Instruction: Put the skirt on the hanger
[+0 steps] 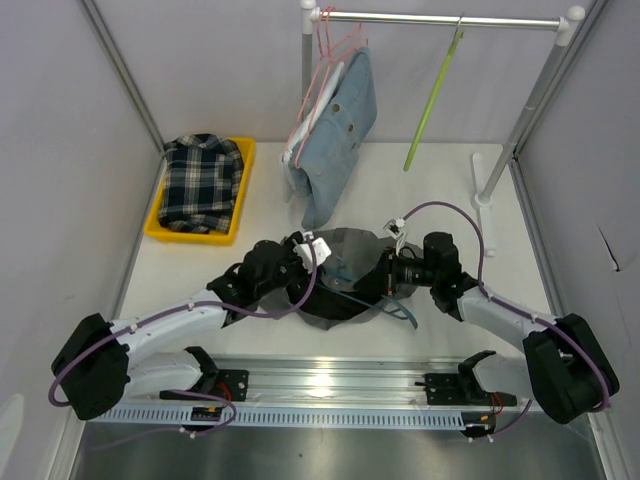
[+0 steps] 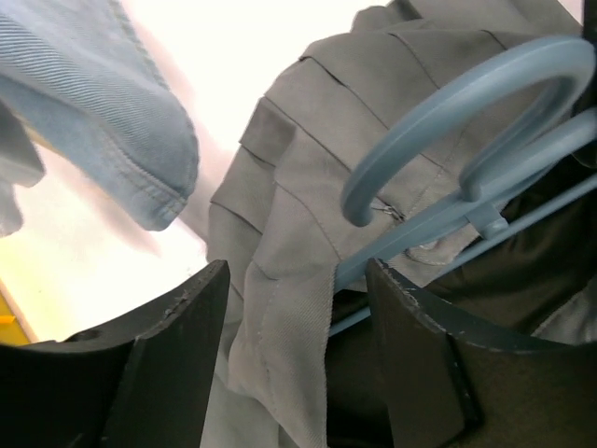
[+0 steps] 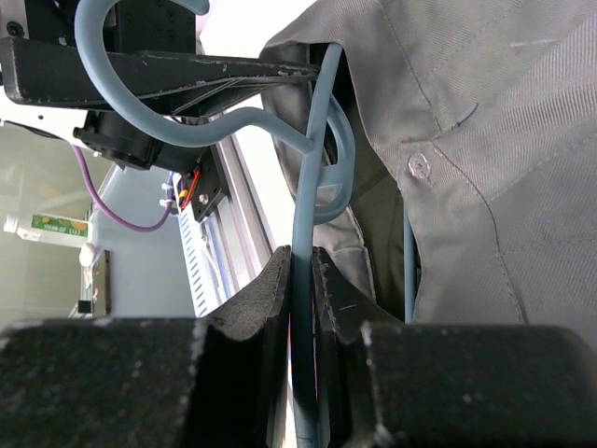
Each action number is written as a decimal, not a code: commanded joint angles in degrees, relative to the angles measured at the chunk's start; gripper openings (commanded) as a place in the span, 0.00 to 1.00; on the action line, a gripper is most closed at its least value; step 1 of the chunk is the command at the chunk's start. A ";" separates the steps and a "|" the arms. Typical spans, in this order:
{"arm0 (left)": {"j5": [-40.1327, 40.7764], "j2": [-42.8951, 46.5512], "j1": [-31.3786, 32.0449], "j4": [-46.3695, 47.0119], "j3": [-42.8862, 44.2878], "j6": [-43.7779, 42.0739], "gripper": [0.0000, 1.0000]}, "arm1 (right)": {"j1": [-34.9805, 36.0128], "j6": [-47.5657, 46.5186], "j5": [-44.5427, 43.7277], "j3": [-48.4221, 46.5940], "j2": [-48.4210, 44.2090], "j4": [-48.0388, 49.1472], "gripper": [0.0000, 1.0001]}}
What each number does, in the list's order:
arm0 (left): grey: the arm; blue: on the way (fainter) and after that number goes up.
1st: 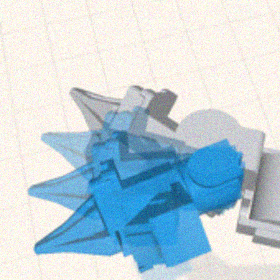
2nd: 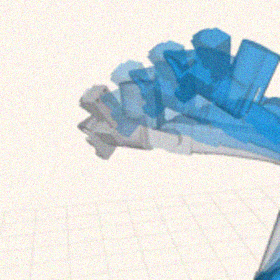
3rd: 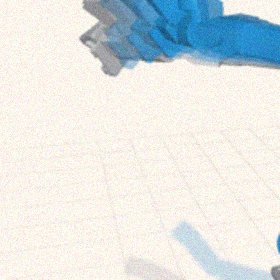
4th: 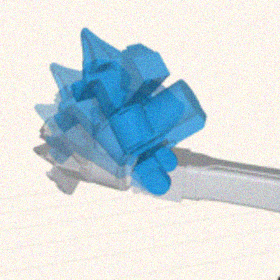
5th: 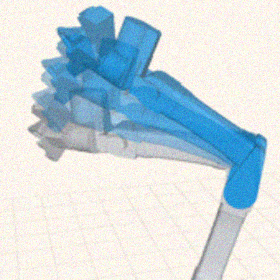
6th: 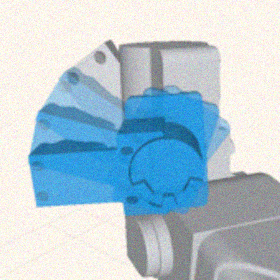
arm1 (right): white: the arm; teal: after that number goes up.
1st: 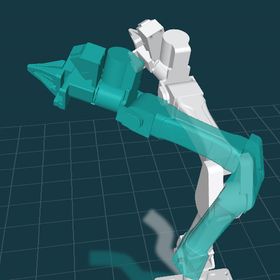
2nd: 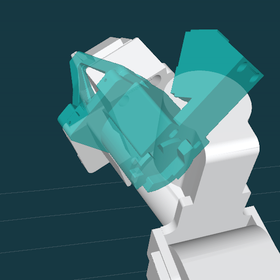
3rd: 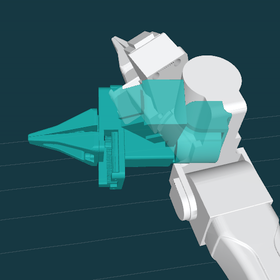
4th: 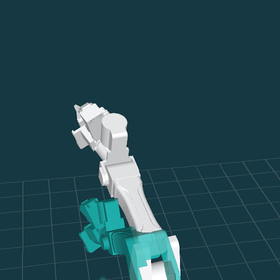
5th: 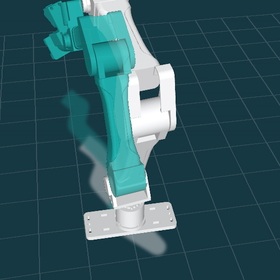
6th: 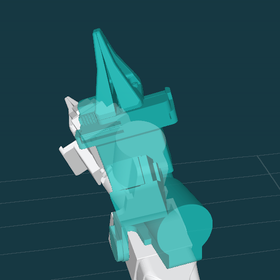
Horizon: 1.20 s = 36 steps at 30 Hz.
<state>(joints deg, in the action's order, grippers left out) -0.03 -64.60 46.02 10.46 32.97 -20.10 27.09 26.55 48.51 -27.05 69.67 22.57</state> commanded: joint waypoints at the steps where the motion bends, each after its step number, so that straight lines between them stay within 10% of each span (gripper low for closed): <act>1: -4.53 -1.23 0.91 -1.31 2.71 -1.88 0.65 | -0.37 -0.26 1.41 -2.92 0.55 1.69 0.00; 16: -5.86 -9.93 0.83 -7.04 7.90 -3.72 0.65 | -0.99 -1.67 0.62 -4.94 0.73 -1.64 0.00; 27: -2.44 -8.26 0.91 -12.46 11.50 2.69 0.00 | -0.81 -5.72 -23.00 -14.59 -0.23 -22.73 0.01; 31: 2.83 -6.07 1.61 -12.66 9.84 5.24 0.00 | -0.46 -4.66 -35.55 -16.90 -3.92 -30.72 0.45; 36: 7.76 -2.46 2.49 -13.27 7.98 7.35 0.00 | -1.16 -1.33 -44.54 -16.81 -14.88 -35.39 0.67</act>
<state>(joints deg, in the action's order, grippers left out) 1.50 -71.07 48.29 -5.45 40.36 -18.55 26.04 23.51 16.03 -42.11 61.08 -6.42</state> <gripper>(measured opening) 0.057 0.651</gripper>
